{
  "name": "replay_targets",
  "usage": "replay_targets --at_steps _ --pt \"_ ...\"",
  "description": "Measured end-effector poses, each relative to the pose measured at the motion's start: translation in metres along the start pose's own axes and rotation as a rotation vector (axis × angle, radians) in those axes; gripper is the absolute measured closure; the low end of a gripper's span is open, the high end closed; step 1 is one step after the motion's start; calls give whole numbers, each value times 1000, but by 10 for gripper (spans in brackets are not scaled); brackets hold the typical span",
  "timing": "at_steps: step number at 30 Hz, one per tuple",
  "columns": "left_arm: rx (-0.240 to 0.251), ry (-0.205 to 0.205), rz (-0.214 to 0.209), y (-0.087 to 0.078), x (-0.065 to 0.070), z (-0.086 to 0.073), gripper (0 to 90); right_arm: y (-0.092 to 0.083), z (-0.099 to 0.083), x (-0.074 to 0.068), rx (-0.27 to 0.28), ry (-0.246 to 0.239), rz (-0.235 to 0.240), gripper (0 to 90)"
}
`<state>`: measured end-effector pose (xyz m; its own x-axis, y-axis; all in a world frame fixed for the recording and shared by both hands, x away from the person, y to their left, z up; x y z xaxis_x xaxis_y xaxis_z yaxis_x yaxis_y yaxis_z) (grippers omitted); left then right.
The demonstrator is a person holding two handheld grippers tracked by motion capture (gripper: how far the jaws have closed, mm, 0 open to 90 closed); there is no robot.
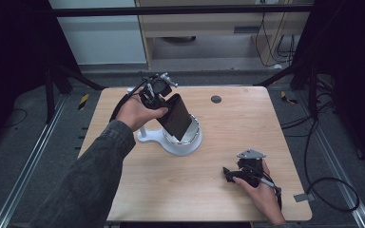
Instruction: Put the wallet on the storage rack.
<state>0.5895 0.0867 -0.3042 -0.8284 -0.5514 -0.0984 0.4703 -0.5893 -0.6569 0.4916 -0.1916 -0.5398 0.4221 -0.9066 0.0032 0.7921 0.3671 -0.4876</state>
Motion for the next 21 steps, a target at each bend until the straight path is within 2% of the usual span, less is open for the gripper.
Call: replay_targets --at_steps 14,21 --pt "-68 -3 -19 43 -2 -6 789 0 0 -1 3 -1 -6 38" --pt "-78 -15 -22 52 -3 -8 788 0 0 -1 0 -5 -6 36"
Point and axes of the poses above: each handheld gripper's, and its own axes: y roughly forward along the jaws, z roughly out of its top, x roughly to its right, the point moved 4 cm from there along y, roughly forward along the jaws, and after that the axes turned 14 degrees about x, right-handed, at the moved point
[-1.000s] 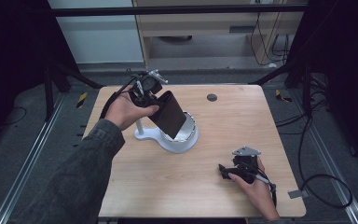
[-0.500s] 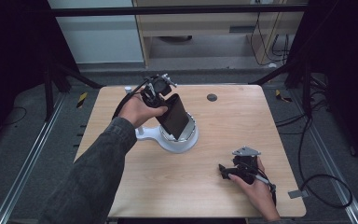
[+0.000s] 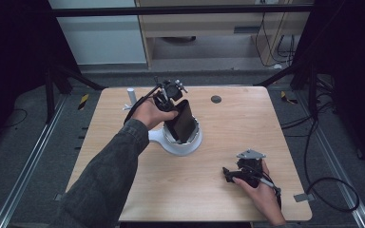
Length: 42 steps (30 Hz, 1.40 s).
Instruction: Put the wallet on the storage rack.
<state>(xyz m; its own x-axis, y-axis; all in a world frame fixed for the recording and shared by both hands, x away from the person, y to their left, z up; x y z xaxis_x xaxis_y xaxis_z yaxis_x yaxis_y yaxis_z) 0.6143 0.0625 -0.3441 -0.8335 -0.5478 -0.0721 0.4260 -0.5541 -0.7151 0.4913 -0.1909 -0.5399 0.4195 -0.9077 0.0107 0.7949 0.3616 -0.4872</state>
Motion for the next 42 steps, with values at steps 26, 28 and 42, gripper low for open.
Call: replay_targets --at_steps 26,28,42 --pt "153 -2 118 -41 -5 3 603 1 0 -2 0 3 4 31" --pt "162 2 118 -45 -3 2 602 1 0 -2 0 3 4 31" --pt "217 39 135 -65 10 0 411 1 0 -2 0 3 4 30"
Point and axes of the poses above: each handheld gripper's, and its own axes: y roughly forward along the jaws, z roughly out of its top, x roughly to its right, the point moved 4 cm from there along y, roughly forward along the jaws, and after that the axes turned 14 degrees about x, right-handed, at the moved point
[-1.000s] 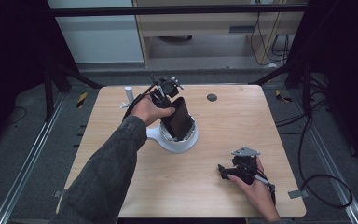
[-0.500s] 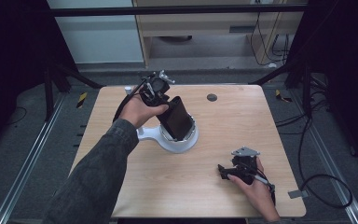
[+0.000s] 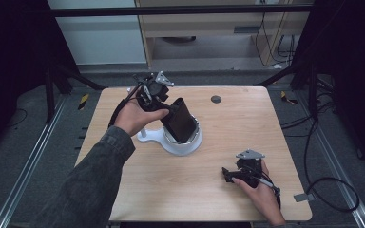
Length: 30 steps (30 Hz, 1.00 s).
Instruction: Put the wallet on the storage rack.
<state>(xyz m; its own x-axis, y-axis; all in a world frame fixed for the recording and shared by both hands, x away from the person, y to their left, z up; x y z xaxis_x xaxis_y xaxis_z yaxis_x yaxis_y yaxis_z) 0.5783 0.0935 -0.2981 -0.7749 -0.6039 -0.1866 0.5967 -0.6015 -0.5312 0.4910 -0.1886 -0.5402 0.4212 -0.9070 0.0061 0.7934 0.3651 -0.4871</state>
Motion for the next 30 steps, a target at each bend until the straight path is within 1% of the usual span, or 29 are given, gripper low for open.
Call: replay_targets --at_steps 3,4,5,6,8,12,15,17,20,24,28,30 --pt "18 -2 13 -3 3 -2 294 0 0 0 0 1 -1 30" --pt "31 -7 9 -5 5 -3 252 0 0 0 0 0 0 29" --pt "45 -10 -1 -7 8 -4 229 0 0 0 0 0 1 29" --pt "50 -10 -1 -8 9 -4 200 0 0 0 -2 0 0 29" --pt "58 -11 -8 -10 14 -6 155 0 0 0 -2 0 0 29" --pt "53 -4 -18 -9 22 -11 104 0 0 0 -2 0 0 29" --pt "72 -1 -17 -12 27 -14 90 0 0 0 -2 0 0 29" --pt "80 1 -29 -15 30 -16 85 0 0 0 -2 0 0 29" --pt "89 1 -32 -18 33 -20 78 0 0 0 -2 0 0 29" --pt "84 6 -29 -22 35 -30 65 0 0 0 -2 -1 2 29" --pt "91 1 -15 -26 35 -40 59 0 0 0 -1 -1 -1 29" --pt "95 -6 -14 -29 35 -46 55 0 0 0 -2 -2 -2 29"
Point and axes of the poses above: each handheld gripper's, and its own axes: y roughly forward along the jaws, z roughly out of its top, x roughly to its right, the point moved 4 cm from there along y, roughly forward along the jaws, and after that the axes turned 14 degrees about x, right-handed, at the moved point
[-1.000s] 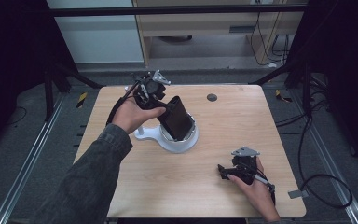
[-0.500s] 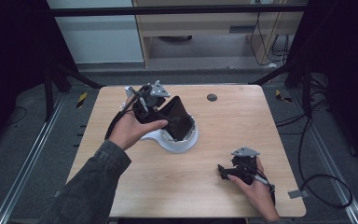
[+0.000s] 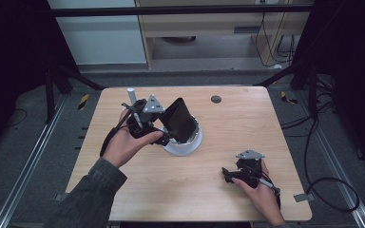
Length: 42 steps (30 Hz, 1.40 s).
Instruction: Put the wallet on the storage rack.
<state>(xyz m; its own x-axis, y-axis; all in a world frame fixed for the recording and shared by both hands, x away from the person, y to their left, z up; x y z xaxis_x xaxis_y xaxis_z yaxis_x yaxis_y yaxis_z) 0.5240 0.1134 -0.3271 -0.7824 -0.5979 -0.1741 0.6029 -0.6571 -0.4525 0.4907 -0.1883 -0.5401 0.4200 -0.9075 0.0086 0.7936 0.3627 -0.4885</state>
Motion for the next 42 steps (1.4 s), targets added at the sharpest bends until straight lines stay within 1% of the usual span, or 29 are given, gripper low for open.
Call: replay_targets --at_steps 2,5,7,10,13,15,18,20,21,23,25,27,29,33,36,38,39,40,42 --pt "6 -10 7 -3 1 -5 55 0 0 0 -1 0 -3 29" --pt "11 -18 6 -8 3 -13 55 0 0 -1 0 2 -3 29" --pt "12 -18 19 -10 4 -20 55 0 0 -1 0 1 -3 29" --pt "-3 -29 5 -12 7 -33 54 0 0 -1 0 1 -3 29" --pt "-8 -36 26 -12 9 -48 54 0 0 -1 1 1 -3 29" --pt "-15 -43 28 -11 11 -58 55 0 0 -1 0 2 -3 29" --pt "-30 -59 20 -8 14 -74 55 0 0 -1 1 2 -3 29" --pt "-44 -60 10 -6 15 -83 55 0 0 -1 1 3 -4 29" --pt "-47 -69 5 -4 16 -89 55 0 0 -1 1 3 -4 29" --pt "-51 -66 1 -3 18 -98 55 0 0 -1 1 4 -4 29" --pt "-53 -58 -12 -1 21 -108 55 0 0 -1 1 4 -4 29" --pt "-63 -55 -21 2 23 -121 54 0 0 -1 1 5 -4 29" --pt "-73 -62 -21 3 25 -131 54 0 0 -1 2 5 -4 29" --pt "-96 -76 -16 5 25 -149 55 -1 0 -2 2 5 -4 29" --pt "-96 -97 -13 4 24 -159 57 -1 0 -2 2 5 -3 29" --pt "-105 -100 -3 3 22 -165 57 -1 0 -2 2 5 -4 29" --pt "-105 -111 2 2 21 -169 57 -1 0 -2 1 6 -4 29" --pt "-106 -117 1 2 20 -172 56 -1 0 -2 2 6 -4 29" --pt "-113 -126 14 0 17 -179 56 -1 0 -2 1 7 -4 29"
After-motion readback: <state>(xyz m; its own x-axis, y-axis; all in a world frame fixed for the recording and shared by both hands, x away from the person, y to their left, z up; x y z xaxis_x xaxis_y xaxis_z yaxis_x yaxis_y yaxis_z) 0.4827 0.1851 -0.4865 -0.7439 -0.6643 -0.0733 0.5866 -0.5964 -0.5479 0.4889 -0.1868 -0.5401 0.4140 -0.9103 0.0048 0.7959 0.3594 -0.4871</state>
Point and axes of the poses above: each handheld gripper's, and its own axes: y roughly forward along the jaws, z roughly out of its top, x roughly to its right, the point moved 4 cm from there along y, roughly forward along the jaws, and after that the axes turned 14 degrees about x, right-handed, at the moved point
